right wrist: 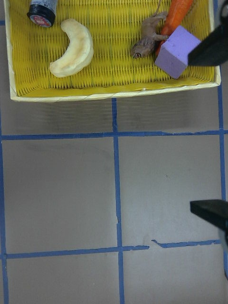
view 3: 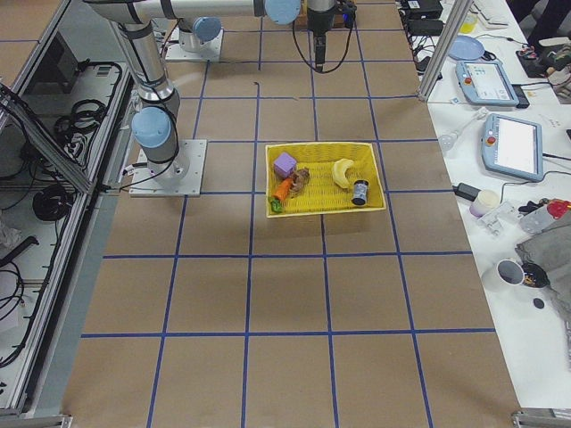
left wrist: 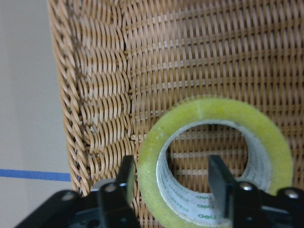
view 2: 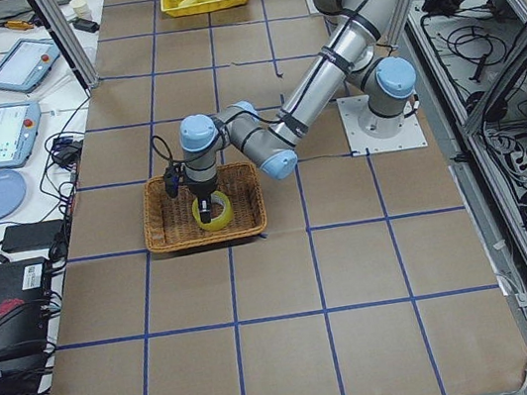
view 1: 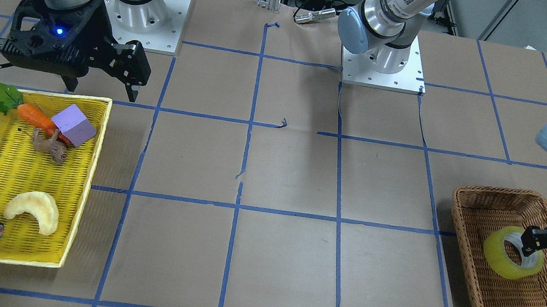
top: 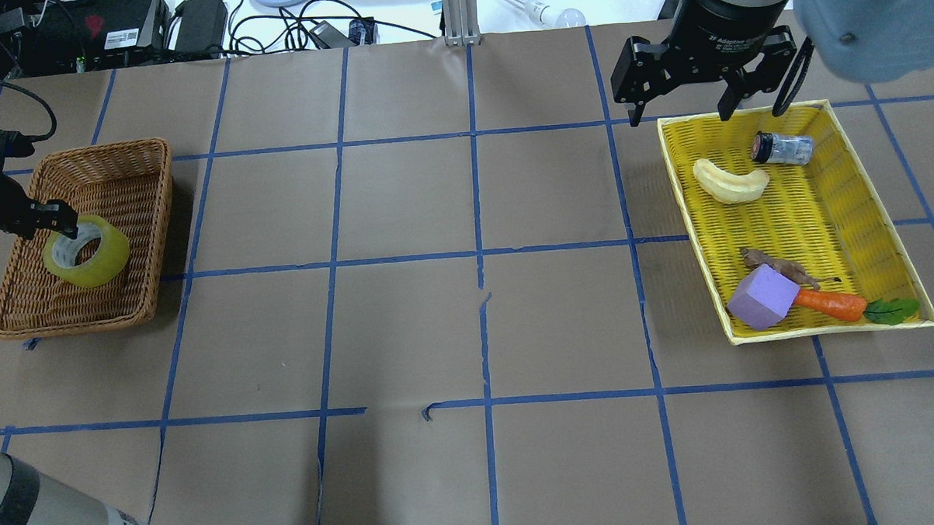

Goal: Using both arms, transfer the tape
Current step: 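Lower the tape roll into the wicker basket and open the left gripper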

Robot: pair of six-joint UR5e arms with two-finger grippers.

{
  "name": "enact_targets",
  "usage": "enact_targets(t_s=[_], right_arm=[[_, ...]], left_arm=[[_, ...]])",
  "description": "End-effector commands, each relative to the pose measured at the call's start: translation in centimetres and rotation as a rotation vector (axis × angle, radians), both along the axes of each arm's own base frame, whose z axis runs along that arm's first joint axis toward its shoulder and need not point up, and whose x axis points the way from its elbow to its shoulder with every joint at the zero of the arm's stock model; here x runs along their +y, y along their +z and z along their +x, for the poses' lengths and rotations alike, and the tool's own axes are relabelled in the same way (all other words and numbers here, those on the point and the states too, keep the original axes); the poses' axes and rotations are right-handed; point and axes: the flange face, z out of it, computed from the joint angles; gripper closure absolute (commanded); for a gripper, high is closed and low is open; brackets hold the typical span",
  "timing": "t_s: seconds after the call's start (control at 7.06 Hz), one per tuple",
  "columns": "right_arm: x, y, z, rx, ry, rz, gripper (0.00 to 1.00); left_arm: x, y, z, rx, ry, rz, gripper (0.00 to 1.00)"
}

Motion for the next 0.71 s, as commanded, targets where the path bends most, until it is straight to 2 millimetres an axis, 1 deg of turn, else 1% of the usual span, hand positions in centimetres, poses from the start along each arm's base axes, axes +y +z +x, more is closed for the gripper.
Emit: enact_targets(t_s=[0.0, 0.14, 0.28, 0.42, 0.57], right_arm=[[0.0, 0.0, 0.0, 0.0, -0.001, 0.001, 0.0], [0.0, 0.0, 0.0, 0.0, 0.0, 0.001, 0.0], [0.0, 0.0, 0.0, 0.0, -0.001, 0.001, 0.0], [0.0, 0.0, -0.1, 0.0, -0.003, 0.001, 0.0], [0.0, 0.0, 0.0, 0.002, -0.001, 0.001, 0.0]], left_arm=[[-1.6, 3.6, -6.3, 0.023, 0.056, -0.016, 0.0], [-1.5, 5.5, -10.9, 0.063, 0.122, 0.001, 0.0], [-1.4, 7.4, -15.4, 0.073, 0.092, 0.009, 0.0], [-0.5, 9.0, -19.6, 0.096, 0.052, 0.048, 0.0], [0.9, 11.1, -24.5, 0.124, 0.028, 0.069, 0.0]])
